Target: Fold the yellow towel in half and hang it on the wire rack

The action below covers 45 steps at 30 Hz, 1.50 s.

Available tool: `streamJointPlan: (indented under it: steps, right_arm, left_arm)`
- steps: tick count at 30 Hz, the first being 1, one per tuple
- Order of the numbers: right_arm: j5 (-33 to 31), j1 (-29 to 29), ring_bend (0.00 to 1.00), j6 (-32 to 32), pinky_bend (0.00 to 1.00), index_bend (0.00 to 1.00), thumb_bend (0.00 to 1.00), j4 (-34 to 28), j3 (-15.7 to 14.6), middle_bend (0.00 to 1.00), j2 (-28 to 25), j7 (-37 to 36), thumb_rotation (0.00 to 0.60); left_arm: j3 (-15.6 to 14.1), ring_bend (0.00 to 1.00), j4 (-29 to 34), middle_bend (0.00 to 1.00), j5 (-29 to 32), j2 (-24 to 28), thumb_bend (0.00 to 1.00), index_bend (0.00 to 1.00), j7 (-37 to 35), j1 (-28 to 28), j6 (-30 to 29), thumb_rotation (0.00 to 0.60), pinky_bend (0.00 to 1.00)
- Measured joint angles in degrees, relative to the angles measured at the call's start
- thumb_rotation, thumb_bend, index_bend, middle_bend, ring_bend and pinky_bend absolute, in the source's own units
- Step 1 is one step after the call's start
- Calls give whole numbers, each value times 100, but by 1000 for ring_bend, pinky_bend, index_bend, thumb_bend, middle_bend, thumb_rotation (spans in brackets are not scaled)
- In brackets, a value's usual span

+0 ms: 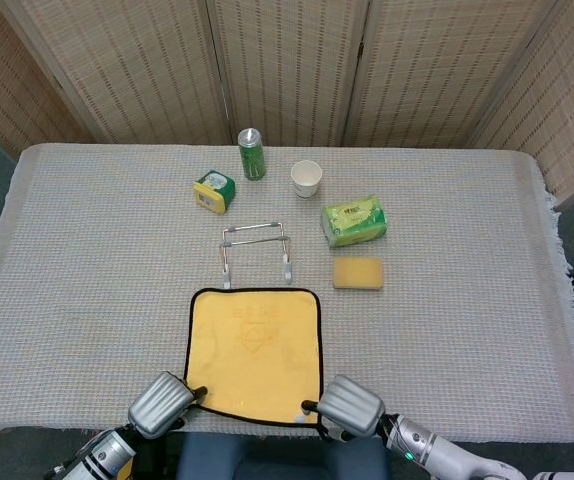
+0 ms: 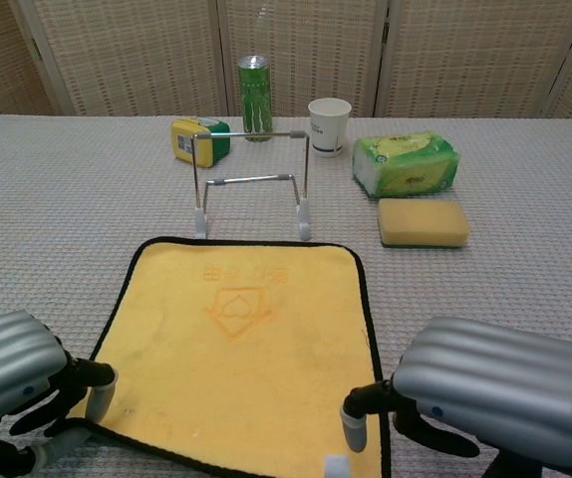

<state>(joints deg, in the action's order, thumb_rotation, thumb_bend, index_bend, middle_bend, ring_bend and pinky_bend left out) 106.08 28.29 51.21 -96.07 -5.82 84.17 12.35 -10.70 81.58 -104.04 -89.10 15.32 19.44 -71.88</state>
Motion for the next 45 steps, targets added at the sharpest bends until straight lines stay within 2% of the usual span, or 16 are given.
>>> streamJointPlan:
  steps: [22, 39, 45]
  right_arm:
    - [-416, 208, 1000, -79, 1000, 415, 267, 425, -73, 871, 528, 545, 600]
    - [-413, 235, 1000, 345, 1000, 536, 397, 741, -96, 891, 864, 510, 600]
    - [-467, 228, 1000, 534, 1000, 592, 425, 779, -36, 895, 918, 361, 600]
  left_arm:
    - [-52, 812, -27, 881, -28, 17, 494, 580, -66, -65, -78, 600, 890]
    - [-18, 812, -38, 881, -21, 64, 494, 578, -186, -78, -150, 600, 890]
    - [47, 812, 114, 881, 104, 172, 493, 578, -532, -40, -131, 600, 890]
